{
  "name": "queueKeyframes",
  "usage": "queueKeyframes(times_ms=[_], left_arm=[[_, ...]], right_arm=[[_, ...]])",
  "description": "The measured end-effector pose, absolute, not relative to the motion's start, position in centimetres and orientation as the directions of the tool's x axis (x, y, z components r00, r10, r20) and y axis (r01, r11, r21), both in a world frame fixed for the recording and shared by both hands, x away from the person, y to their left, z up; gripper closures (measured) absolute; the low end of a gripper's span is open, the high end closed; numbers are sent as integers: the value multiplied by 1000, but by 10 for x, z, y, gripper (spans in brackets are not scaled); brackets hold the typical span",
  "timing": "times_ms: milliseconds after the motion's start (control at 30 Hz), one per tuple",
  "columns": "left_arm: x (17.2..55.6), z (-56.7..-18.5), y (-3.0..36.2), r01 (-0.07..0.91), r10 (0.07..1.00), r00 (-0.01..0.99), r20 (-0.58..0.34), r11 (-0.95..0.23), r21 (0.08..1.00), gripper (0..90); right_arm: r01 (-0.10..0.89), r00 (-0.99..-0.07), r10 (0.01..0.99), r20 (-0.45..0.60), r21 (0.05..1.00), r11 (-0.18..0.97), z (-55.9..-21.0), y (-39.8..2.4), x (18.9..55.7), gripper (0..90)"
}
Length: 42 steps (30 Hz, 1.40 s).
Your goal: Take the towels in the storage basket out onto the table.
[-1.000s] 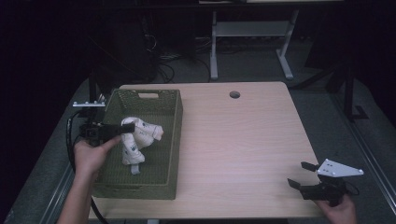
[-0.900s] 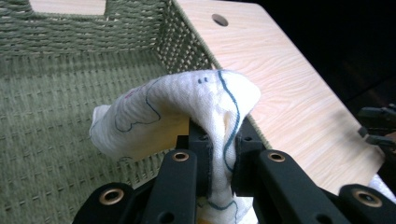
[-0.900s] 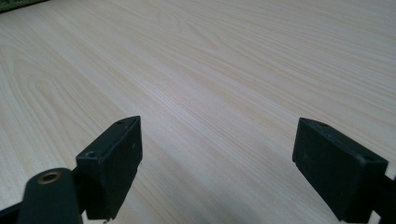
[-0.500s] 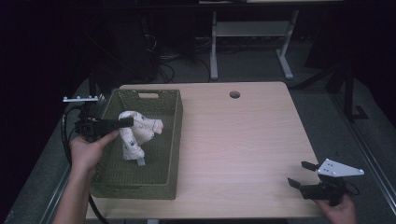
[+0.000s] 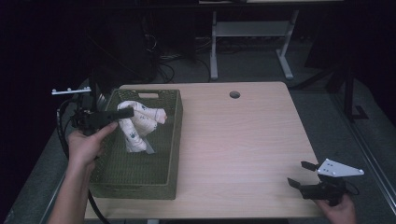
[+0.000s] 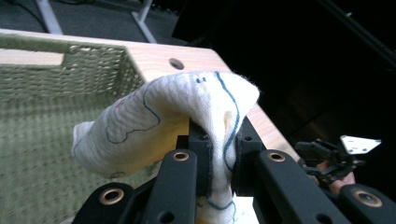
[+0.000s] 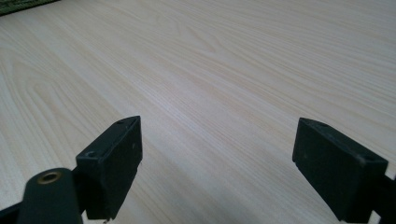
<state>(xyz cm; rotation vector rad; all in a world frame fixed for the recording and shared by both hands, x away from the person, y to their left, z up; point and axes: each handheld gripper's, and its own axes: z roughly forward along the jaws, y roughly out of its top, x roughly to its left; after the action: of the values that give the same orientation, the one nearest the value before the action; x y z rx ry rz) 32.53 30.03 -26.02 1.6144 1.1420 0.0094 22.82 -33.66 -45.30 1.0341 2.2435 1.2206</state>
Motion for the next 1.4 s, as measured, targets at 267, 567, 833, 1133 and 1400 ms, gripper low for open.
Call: queueKeyframes(times_ms=[267, 567, 833, 1133, 1400], left_arm=[[329, -249, 288, 644, 619, 564, -546, 84, 760, 816], [332, -236, 273, 632, 590, 594, -547, 79, 771, 817], [336, -224, 254, 621, 561, 626, -542, 62, 781, 817], [342, -220, 230, 622, 536, 649, -540, 35, 782, 817], [349, -220, 198, 628, 509, 675, -534, -16, 778, 816]], right_arm=[[422, -654, 756, 17, 838, 346, -453, -337, 228, 156], [419, -655, 756, 15, 840, 346, -453, -338, 228, 156], [418, -655, 755, 16, 840, 345, -452, -337, 228, 156], [412, -657, 753, 14, 843, 344, -452, -337, 227, 156], [413, -657, 754, 16, 844, 342, -451, -337, 227, 156]])
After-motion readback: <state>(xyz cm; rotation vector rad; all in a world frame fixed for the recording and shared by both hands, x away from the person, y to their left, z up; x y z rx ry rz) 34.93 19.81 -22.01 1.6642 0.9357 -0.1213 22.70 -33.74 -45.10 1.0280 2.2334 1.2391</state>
